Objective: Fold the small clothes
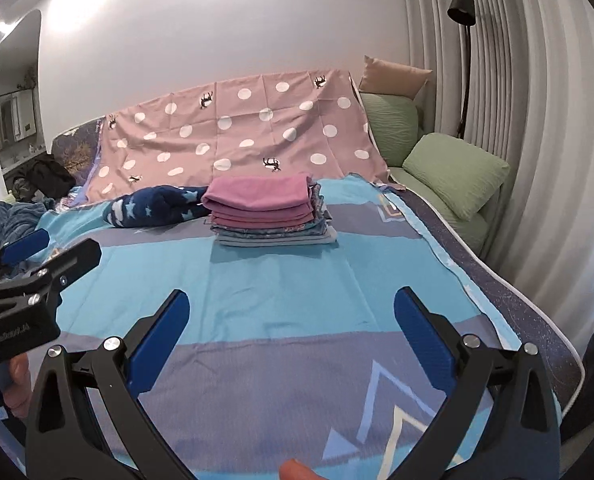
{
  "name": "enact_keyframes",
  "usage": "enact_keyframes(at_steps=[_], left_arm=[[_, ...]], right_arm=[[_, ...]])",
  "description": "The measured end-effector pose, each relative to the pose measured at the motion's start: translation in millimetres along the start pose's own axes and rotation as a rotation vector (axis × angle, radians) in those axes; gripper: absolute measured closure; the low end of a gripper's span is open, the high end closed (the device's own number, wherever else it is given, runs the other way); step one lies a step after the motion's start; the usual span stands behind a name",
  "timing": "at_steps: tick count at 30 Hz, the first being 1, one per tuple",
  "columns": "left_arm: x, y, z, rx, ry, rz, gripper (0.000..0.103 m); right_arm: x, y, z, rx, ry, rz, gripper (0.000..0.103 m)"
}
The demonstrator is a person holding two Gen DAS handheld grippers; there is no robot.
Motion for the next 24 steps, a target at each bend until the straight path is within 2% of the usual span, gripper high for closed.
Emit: enact_keyframes(at_steps=[5, 10, 24], left_arm=[[-8.2, 10.8, -28.6, 0.028, 0.013, 0.045, 0.002], [-16.1, 11.1, -44.7, 0.014, 0.011, 0.031, 0.002], [-27.4, -4.1, -55.2, 0.051, 0.0, 0.014, 0.002]], right_arm=[[-5.4, -1.4, -25.6, 0.006, 0.024, 0.017, 0.001], [-10.1, -6.6, -44.6, -0.029, 0.059, -0.01, 0.001], [-16.8, -26.1, -55.4, -0.025, 0.064, -0.044, 0.001]])
Point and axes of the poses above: each gripper's, at about its wrist camera, not at the fingertips, and z roughly the way its jaws point, y to its right, x to its top, the point moved 4 cm from there along z, roughly the way its jaws point, and after that the axes turned 3 degrees about y, right-handed, at the moved point
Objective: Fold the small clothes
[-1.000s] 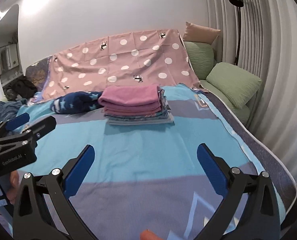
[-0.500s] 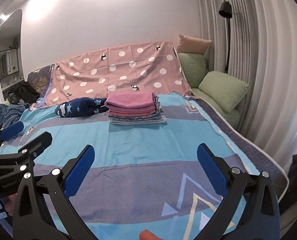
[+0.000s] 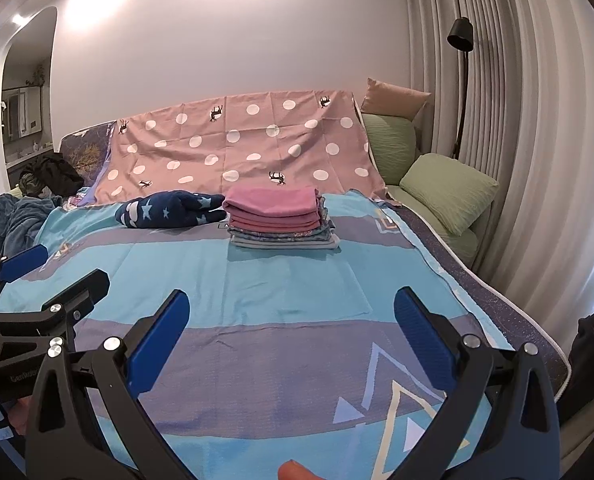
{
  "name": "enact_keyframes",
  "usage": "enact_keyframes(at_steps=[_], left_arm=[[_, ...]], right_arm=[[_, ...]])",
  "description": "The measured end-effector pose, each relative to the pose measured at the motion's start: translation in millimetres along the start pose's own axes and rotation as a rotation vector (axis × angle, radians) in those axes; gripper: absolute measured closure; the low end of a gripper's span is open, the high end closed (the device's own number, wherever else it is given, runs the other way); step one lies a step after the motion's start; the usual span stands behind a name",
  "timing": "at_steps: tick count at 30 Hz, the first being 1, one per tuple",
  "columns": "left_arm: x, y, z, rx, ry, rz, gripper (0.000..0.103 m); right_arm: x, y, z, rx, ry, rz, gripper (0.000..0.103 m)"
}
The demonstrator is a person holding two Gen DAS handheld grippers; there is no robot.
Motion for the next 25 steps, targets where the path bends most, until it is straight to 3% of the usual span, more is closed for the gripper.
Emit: enact_keyframes(at_steps=[25], left_arm=[[-10.3, -23.2, 3.6, 0.025, -0.021, -0.017, 0.002]], right_arm=[[-0.1, -12.4, 4.4, -0.018, -0.017, -0.009, 0.001]])
Point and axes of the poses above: each gripper's, at about its wrist camera, not at the fingertips, and z roughly the way its jaws point, y to its right, x to its top, the point moved 4 cm from there along z, roughly the way its jaws point, and after that the axes turned 3 degrees about y, right-handed, at the moved point
